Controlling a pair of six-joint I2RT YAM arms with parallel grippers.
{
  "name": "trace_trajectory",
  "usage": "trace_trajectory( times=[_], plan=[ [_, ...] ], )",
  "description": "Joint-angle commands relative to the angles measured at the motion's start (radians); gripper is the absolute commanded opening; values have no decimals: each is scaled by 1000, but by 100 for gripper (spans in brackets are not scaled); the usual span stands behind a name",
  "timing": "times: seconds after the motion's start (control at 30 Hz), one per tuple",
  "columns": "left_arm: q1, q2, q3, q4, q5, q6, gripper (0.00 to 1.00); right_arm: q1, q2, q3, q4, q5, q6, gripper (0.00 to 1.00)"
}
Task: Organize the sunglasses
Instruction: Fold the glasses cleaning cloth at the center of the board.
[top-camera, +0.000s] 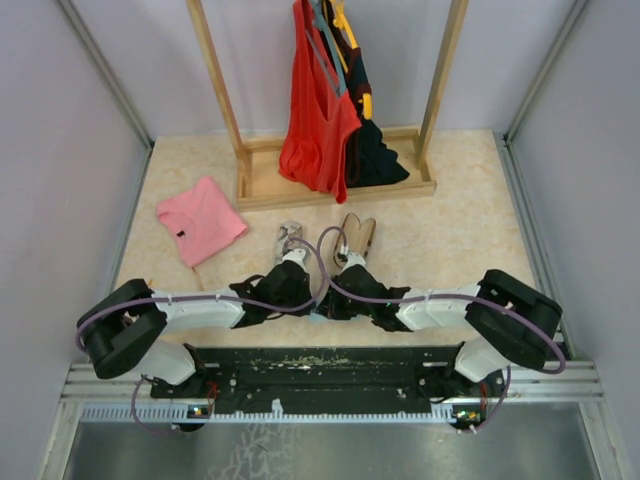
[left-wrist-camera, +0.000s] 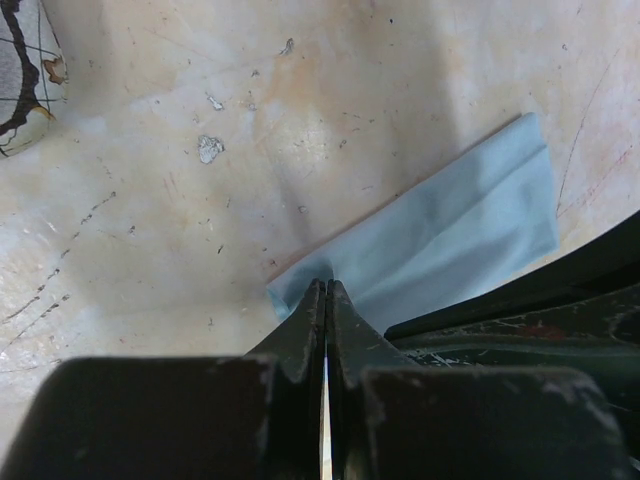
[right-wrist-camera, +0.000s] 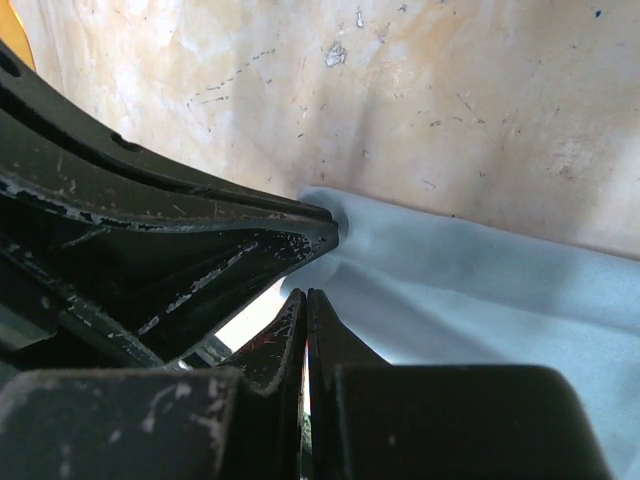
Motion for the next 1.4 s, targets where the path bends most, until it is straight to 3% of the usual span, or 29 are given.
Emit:
trace_trajectory(
  times=[0.0, 0.47, 0.63, 0.87, 1.07, 1.37],
  plan=[
    [3, 1, -22, 0, -28, -1, 0, 9, 34, 12, 102, 4, 26, 0],
    [5, 6, -12, -14, -52, 2, 0, 37, 107, 23, 99, -32, 22, 0],
    [11, 1, 8, -27, -60, 9, 0, 37, -62, 1, 68, 56, -40, 0],
    [13, -70, 58, -77, -58, 31, 0, 30, -326, -4, -238, 323, -113, 9],
    [14, -134, 75, -133, -78, 33, 24, -14, -400, -36, -411, 387, -108, 13],
    [14, -60, 65, -148, -52, -15, 49, -40, -436, -71, -422, 372, -96, 15]
  ],
)
